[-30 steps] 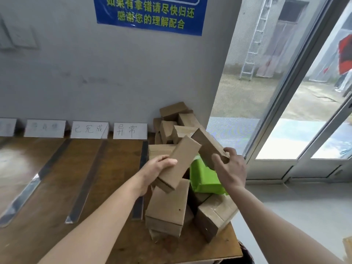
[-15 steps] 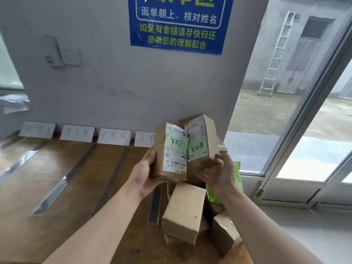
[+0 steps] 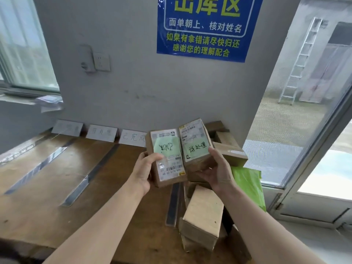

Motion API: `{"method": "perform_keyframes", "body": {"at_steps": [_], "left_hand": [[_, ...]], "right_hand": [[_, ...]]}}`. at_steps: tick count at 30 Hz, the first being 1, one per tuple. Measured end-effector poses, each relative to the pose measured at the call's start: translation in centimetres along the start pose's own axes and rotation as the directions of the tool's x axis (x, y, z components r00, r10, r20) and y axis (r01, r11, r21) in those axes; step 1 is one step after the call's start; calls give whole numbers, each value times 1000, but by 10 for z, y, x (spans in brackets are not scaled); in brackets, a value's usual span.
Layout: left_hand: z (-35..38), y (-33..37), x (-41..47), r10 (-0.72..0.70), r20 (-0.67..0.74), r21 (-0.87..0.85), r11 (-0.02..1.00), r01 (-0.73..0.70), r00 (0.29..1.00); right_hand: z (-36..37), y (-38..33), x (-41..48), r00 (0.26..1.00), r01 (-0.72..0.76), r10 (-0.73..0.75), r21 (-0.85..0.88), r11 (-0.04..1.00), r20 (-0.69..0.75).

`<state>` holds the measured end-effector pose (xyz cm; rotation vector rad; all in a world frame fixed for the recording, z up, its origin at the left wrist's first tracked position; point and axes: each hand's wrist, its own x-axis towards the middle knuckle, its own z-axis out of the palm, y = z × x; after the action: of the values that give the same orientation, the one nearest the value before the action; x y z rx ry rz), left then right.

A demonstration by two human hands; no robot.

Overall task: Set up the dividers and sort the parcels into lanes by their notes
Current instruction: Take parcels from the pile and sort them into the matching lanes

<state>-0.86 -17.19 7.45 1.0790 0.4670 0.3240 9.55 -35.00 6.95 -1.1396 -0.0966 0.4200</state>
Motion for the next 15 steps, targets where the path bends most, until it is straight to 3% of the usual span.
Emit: {"method": "perform_keyframes", "body": {"at_steps": [8,15], "left_hand": [[-37,24,14,21,-25,-75,997,-23,999],[-92,55,32,53,-58,-40,998,-56,997]], "right_hand": [[57,7,-5,990,-30,39,-69,997,134],[107,33,15,994,-106,109,-128,986,17]]}}
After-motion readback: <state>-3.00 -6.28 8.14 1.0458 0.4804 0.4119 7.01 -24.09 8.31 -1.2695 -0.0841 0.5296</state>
